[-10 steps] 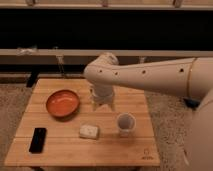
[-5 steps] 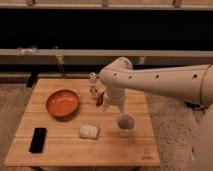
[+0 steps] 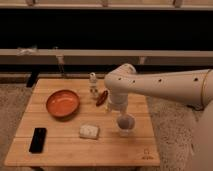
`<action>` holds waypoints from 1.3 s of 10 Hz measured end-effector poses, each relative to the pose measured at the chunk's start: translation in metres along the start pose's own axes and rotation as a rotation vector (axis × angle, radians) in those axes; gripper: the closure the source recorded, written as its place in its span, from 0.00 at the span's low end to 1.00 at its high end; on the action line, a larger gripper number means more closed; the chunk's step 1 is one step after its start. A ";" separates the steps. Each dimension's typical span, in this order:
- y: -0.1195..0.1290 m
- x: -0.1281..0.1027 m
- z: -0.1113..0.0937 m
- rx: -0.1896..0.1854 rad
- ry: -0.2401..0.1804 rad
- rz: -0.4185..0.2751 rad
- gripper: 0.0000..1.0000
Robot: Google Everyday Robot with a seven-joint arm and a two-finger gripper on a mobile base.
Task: Place the ceramic cup in the ceramic bowl
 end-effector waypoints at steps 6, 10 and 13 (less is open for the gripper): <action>0.008 0.013 0.051 0.062 -0.028 0.019 0.50; 0.009 0.010 0.063 0.139 -0.044 0.023 0.90; 0.032 0.009 0.035 0.148 -0.082 -0.017 1.00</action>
